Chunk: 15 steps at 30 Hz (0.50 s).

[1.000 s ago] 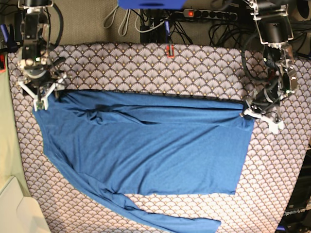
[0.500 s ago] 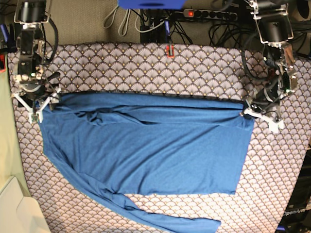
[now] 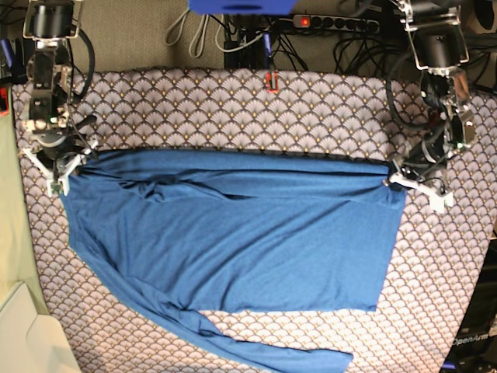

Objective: Fold the T-shirt properly
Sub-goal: 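Spread the grippers apart, stretching the hem edge taut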

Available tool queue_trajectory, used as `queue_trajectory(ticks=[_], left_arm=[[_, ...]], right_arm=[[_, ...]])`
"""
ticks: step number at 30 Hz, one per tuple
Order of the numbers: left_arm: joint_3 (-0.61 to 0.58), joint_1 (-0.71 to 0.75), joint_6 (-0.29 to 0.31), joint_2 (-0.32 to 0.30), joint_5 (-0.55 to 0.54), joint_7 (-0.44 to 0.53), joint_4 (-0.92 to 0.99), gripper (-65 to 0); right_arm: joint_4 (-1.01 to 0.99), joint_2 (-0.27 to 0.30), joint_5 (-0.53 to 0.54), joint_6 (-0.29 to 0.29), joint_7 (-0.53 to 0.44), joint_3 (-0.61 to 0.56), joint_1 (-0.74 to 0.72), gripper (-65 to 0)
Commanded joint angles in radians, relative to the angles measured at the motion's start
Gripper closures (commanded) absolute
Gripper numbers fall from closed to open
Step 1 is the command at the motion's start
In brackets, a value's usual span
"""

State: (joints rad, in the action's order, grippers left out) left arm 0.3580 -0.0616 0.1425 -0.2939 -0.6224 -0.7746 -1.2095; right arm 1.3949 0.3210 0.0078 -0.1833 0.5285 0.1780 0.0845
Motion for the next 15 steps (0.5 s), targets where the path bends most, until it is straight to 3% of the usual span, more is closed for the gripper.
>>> queue_trajectory(ticks=[1,4,9,15], left_arm=[[0.005,-0.01,-0.004,-0.015,0.003,0.001,-0.011,-0.3],[0.005,-0.008,-0.004,-0.015,0.0,0.001,-0.011,-0.3],[0.005,-0.005,-0.004,-0.028,-0.003,-0.006,-0.019,-0.3],[0.005,-0.002,-0.002,-0.044,-0.004,-0.095,-0.022,-0.3]], right_arm=[[0.01,0.017,-0.007,0.005,-0.011,0.005,-0.005,-11.9],[0.01,0.019,-0.007,0.005,-0.003,0.005,-0.002,-0.4],[0.018,0.045,-0.007,0.005,-0.001,0.005,0.002,-1.5],[0.042,0.082,-0.007,0.005,-0.008,0.007,0.041,-1.5]])
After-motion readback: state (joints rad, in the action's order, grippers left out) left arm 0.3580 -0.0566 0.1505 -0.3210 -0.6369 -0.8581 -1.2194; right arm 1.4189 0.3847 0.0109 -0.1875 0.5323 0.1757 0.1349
